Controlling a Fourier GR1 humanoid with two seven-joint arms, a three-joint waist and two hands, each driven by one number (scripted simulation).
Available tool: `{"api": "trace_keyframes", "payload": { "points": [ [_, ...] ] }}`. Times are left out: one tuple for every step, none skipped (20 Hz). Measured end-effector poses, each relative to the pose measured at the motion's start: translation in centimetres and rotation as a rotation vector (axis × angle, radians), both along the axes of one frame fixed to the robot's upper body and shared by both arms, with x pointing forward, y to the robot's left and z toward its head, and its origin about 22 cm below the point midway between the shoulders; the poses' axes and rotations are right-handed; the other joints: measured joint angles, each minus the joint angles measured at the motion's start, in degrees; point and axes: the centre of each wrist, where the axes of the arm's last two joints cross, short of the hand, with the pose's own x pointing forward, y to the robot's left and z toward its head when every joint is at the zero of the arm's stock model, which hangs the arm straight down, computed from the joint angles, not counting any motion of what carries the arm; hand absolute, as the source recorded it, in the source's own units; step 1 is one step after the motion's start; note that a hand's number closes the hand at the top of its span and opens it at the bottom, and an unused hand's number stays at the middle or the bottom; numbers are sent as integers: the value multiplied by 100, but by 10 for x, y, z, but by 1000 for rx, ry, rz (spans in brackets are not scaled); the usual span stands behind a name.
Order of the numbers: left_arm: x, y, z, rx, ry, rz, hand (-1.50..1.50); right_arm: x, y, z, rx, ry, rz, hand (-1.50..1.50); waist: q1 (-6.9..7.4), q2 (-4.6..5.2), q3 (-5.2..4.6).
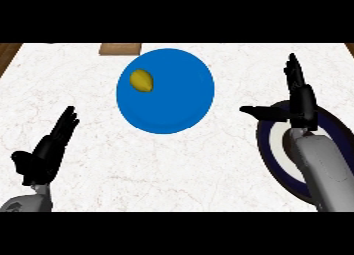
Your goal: Pick the lemon from the plate and place it in the plate
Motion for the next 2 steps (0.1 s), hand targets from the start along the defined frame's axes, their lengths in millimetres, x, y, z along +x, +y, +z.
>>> {"api": "trace_keyframes", "payload": {
  "points": [
    [1,2,-2,1,-2,0,0,0,-5,-4,-6,0,-2,-150,2,0,0],
    [3,3,-5,2,0,3,0,0,-8,-6,-10,-1,-1,-150,2,2,1]
  ]
}}
